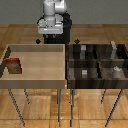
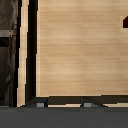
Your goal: Place the box of cereal into the appropriate compartment.
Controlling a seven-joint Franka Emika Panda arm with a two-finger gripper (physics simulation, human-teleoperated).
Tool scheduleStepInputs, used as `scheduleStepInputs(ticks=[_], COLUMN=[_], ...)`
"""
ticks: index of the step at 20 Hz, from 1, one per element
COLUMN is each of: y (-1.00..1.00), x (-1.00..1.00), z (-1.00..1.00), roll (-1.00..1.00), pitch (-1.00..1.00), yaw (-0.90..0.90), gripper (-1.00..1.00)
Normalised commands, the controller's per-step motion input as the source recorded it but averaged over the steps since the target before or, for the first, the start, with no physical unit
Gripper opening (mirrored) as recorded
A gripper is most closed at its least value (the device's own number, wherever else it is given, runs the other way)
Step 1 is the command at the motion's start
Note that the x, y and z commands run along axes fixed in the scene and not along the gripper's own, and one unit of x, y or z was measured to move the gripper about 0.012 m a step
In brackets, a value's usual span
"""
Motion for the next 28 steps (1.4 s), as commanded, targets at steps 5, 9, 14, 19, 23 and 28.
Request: scheduleStepInputs(ticks=[5,9,14,19,23,28], y=[0.0,-0.5,-1.0,-1.0,-1.0,-1.0], x=[0.0,0.0,0.0,0.0,0.0,0.0], z=[0.0,0.0,0.0,0.0,0.0,0.0], roll=[0.0,0.0,0.0,0.0,0.0,0.0], pitch=[0.0,0.0,0.0,0.0,0.0,0.0], yaw=[0.0,0.0,0.0,0.0,0.0,0.0], gripper=[1.0,1.0,1.0,1.0,1.0,1.0])
